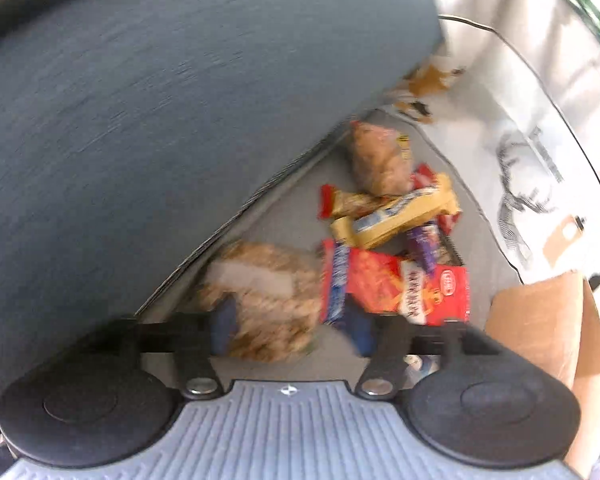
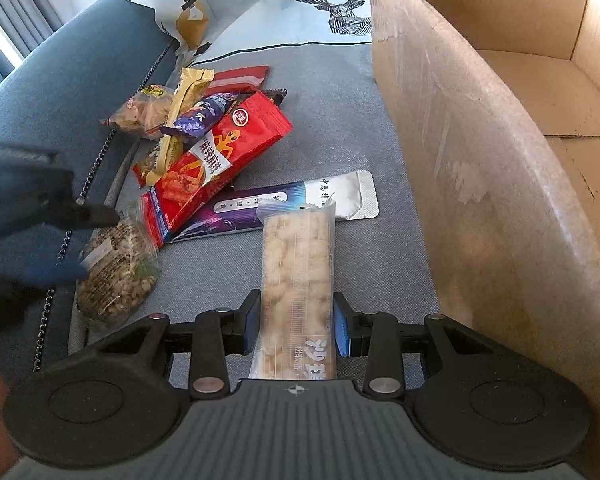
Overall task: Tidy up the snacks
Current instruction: 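Lower the left gripper over the round peanut pack while the right holds the bar, then close the left gripper on the round peanut pack and lift it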
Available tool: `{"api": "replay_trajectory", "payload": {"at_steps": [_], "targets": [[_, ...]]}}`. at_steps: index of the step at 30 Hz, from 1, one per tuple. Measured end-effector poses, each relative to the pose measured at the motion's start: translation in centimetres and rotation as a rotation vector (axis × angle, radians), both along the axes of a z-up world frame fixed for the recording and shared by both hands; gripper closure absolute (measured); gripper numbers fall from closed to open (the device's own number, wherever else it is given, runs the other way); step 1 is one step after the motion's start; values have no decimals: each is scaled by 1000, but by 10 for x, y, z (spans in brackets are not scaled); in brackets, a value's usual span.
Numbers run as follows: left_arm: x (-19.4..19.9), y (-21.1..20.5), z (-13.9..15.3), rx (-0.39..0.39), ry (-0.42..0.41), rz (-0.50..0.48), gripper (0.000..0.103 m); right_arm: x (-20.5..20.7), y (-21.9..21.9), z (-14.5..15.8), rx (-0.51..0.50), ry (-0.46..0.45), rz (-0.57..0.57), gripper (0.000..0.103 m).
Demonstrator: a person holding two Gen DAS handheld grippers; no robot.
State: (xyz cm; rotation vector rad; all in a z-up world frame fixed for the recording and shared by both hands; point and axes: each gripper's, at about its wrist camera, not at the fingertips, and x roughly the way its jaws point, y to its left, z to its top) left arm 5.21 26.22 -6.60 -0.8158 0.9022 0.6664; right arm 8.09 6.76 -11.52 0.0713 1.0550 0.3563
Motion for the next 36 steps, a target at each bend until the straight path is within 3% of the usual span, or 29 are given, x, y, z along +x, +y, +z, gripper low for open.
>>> {"api": "replay_trajectory", "payload": {"at_steps": [4,6,8,14,16,18,19,21,27,31,36], "targets": [[2,4,-6,-15,6,52,24,-1,-2,3,20,9,0,65],[13,2,-10,0,27,46,11,0,-2,3,24,14,3,65],[24,-1,-14,24,52,33,3,0,-3,3,27,19,6,65],[44,-7,-22,105,140,26,1,1,-5,2,37,33,13,65],[45,-8,-25,134,177,22,8,2,-5,2,41,37,16,65],[44,-8,-26,174,225,24,28,2,-6,3,45,40,16,65],[42,-7,-27,187,242,25,33,2,-6,3,46,41,17,65],[39,-4,-29,187,258,20,71,2,-6,2,46,41,19,65],[25,-2,-22,158,217,-32,76,-1,-6,2,41,28,29,65],[22,-12,-6,149,121,-152,76,-6,-6,3,34,11,37,65],[25,-23,-10,-51,18,-404,76,-12,-7,2,30,1,72,65]]}}
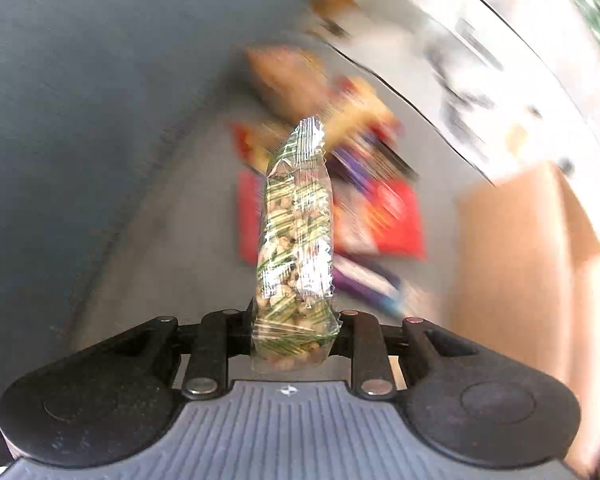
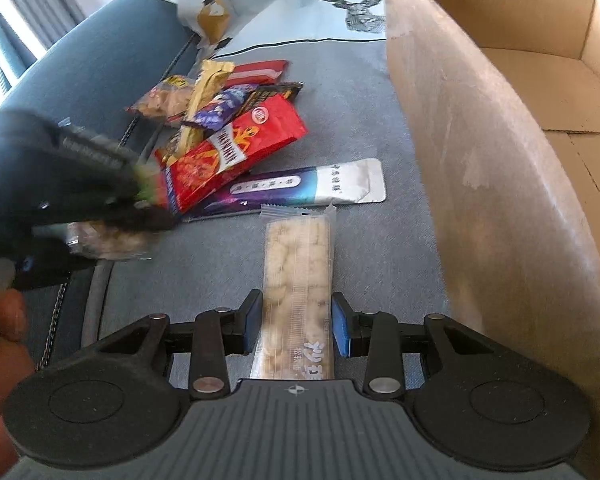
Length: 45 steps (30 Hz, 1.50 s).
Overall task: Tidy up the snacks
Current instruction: 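Close the left gripper on the round peanut pack and lift it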
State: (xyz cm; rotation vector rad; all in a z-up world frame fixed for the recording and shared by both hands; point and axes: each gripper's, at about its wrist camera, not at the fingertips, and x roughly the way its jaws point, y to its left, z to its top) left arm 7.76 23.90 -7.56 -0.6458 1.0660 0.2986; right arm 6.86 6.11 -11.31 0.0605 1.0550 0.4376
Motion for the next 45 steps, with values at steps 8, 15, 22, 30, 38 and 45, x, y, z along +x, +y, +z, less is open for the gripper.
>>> {"api": "replay_trajectory", "payload": {"at_steps": [8,15,22,30,38,45], "targets": [[-8,14,3,51,15,-17,51,-5,3,-3,-11,-10,51,62],[1,11,3,133,14,-48,27,-10,2,-1,-33,-16,72,58],[14,-6,-13,177,63,-112,17,-10,0,-4,-60,3,91,55],[26,-14,-28,206,112,-154,15,-9,2,-5,-89,-19,102,59],[28,-15,-25,246,104,-180,18,-10,2,-1,-94,-54,93,65],[18,-7,0,251,17,-128,18,-17,-1,24,-59,-141,89,65]]}}
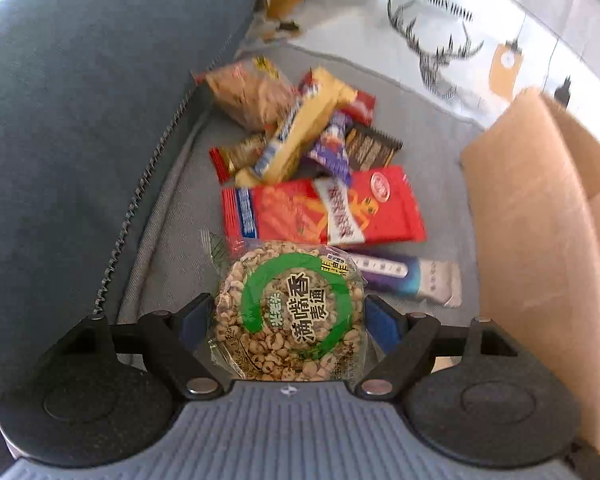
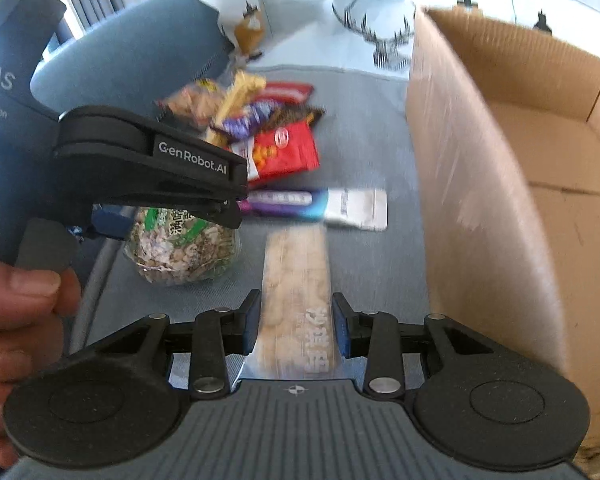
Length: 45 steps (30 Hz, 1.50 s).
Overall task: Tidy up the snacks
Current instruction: 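Close the left gripper on the round peanut pack and lift it, then carry both packs over the box and open both grippers to drop them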
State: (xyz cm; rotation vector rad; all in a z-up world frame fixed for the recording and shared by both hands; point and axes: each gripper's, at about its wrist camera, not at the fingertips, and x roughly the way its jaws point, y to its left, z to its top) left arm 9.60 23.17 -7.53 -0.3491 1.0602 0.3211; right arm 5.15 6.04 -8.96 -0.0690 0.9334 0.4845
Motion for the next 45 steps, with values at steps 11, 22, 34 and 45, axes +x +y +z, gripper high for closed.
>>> {"api": "replay_trajectory", "payload": {"at_steps": [11,22,34,45], "targets": [[-23,-7,52,58,-200,19,18,-14,-24,56,84,-207,23,65],[-20,-37,84,68,-371,-23,18,5,-104,120,215,-366,-46,65],[0,-83,99,49,-462,-100,18,50,-195,123,190,-458,-164,65],[28,-143,99,27,-502,-207,18,61,-226,98,137,-410,-233,85]]}}
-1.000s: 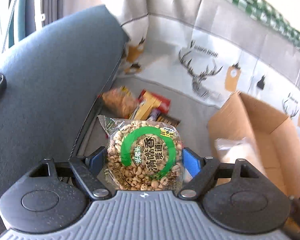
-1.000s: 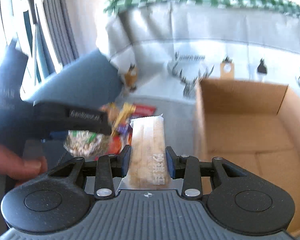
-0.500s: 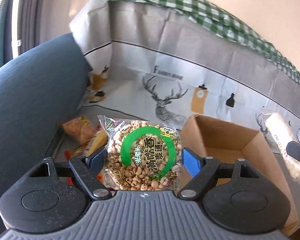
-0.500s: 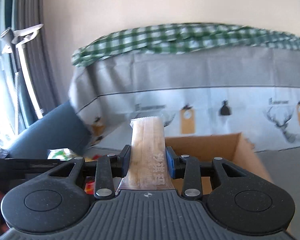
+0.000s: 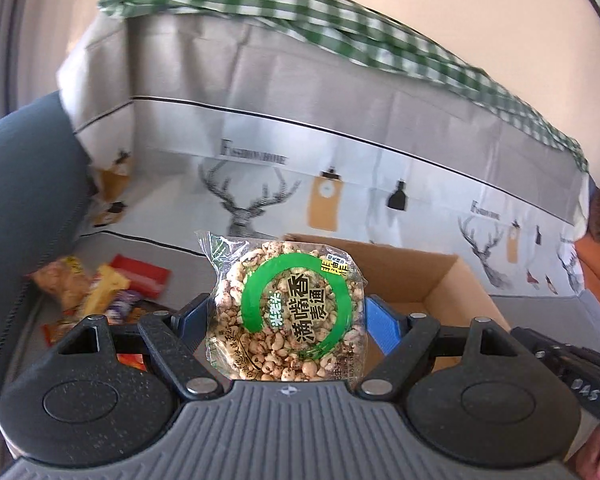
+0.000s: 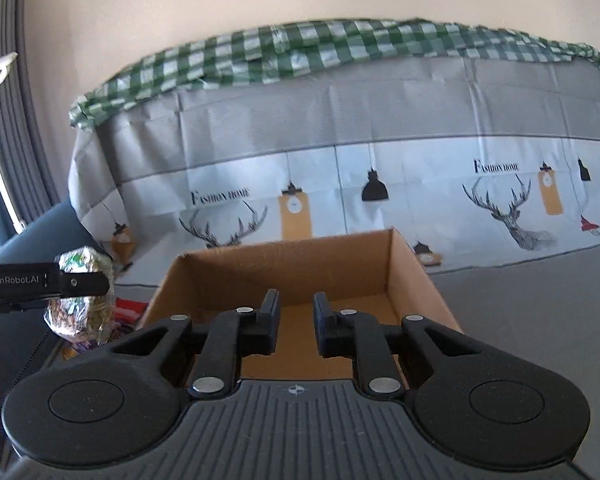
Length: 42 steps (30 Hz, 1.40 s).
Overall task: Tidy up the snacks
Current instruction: 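Carry both packs over the box and open both grippers to drop them, then withdraw both open grippers from the box back toward the snack pile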
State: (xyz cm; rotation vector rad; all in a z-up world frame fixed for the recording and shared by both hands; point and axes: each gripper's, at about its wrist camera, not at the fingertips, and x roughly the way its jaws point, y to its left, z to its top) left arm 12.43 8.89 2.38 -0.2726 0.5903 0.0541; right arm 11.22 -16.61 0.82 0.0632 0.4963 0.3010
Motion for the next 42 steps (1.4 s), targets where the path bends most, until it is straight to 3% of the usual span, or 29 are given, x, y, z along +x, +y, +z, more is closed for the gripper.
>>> {"api": "replay_trajectory", "payload": {"at_steps": [5,7,9,12,18,20,21,24,33,39,42], "targets": [[8,-26,-3,-6,-9,-75,18,7,-10,-8,-17,40,-54,82],[9,-36,-3,-20,-19,-137,18,10,-15,-11,-45,48,-105,49],[6,-45,-2,-5,-43,-187,16,13,-22,-15,-84,67,-180,38],[2,-50,0,42,-80,-186,9,21,-35,-26,-140,140,-277,35],[14,-38,-17,70,48,-73,9,31,-59,-48,-134,302,-380,38],[18,-32,-23,65,87,-48,9,31,-64,-52,-132,322,-399,52],[20,-29,-24,62,102,-42,9,32,-66,-53,-126,330,-408,69],[21,-23,-28,38,124,-35,9,31,-76,-54,-72,346,-408,76],[17,-29,-26,47,96,-80,9,23,-80,-53,-81,339,-418,77],[13,-34,-23,48,65,-129,9,17,-75,-42,-102,251,-411,57],[11,-38,-22,59,42,-141,9,14,-71,-37,-112,202,-399,55]]}}
